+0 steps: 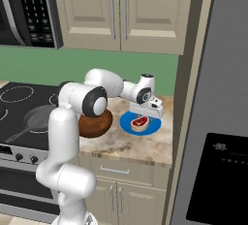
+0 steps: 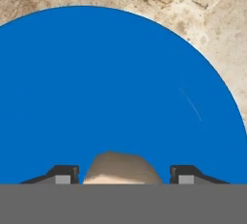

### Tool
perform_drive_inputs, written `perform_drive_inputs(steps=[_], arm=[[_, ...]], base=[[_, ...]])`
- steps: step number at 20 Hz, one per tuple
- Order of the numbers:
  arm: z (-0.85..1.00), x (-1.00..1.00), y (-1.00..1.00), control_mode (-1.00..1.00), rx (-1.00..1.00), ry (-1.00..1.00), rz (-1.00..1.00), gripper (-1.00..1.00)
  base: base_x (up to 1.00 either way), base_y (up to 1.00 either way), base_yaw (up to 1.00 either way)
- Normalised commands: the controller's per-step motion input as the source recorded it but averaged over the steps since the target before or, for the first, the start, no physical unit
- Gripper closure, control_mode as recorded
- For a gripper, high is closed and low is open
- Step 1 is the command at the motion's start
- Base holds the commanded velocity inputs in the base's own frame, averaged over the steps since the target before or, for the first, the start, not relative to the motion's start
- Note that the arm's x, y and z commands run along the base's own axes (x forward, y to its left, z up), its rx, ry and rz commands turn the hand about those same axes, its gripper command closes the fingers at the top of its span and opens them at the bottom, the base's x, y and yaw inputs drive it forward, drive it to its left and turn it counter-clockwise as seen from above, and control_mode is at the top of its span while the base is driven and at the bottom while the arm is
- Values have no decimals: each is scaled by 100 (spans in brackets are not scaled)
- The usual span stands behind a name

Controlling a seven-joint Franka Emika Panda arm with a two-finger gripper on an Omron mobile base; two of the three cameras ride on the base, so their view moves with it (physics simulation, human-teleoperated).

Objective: Place one of the steaks on the plate and the other in the bowl. Then place the bowl in the fridge.

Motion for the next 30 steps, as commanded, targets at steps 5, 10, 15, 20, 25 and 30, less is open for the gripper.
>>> perform_drive_inputs(steps=[5, 10, 15, 20, 25, 30], arm=[[3, -2, 2, -100, -1, 0, 0, -100], [51, -45, 15, -100, -5, 0, 0, -100], [56, -90, 44, -100, 0, 0, 0, -100], [31, -100, 64, -100, -1, 0, 0, -100], [52, -100, 65, -100, -3, 1, 0, -100], [62, -100, 57, -100, 0, 0, 0, -100]], base=[[0, 0, 0], [0, 0, 0], [0, 0, 0], [0, 0, 0], [0, 0, 0], [0, 0, 0]])
